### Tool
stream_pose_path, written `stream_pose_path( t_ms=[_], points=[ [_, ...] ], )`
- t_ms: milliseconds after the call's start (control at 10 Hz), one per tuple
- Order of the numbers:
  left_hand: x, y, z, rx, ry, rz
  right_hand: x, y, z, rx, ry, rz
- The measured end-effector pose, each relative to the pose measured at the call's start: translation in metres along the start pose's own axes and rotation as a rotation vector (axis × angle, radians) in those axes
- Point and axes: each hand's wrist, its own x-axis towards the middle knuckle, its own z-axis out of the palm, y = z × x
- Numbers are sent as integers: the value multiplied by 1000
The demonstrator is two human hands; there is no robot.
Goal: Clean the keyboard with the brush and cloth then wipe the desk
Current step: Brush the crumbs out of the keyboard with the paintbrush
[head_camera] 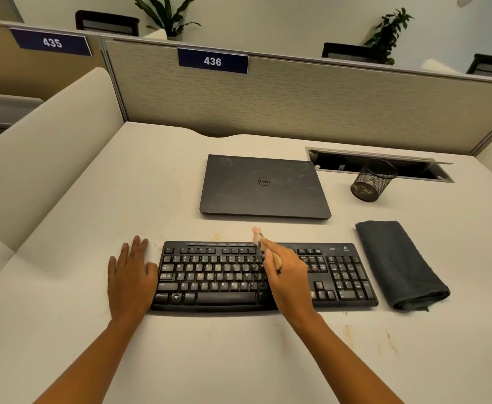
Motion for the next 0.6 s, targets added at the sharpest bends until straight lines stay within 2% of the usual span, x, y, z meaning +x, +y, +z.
stream_pose_path(
  t_ms=[100,200,400,500,600],
  points=[
    [0,1,1,-3,1,0,-5,0,-9,53,112,18],
    [0,0,1,-2,4,-6,-14,2,-9,47,132,31],
    [0,0,0,-7,1,-4,-3,0,0,43,10,20],
    [-1,1,-1,-16,2,-5,4,-2,-6,90,105,75],
    [-1,0,0,-14,7,-2,5,-3,-9,131,124,156]
  ],
)
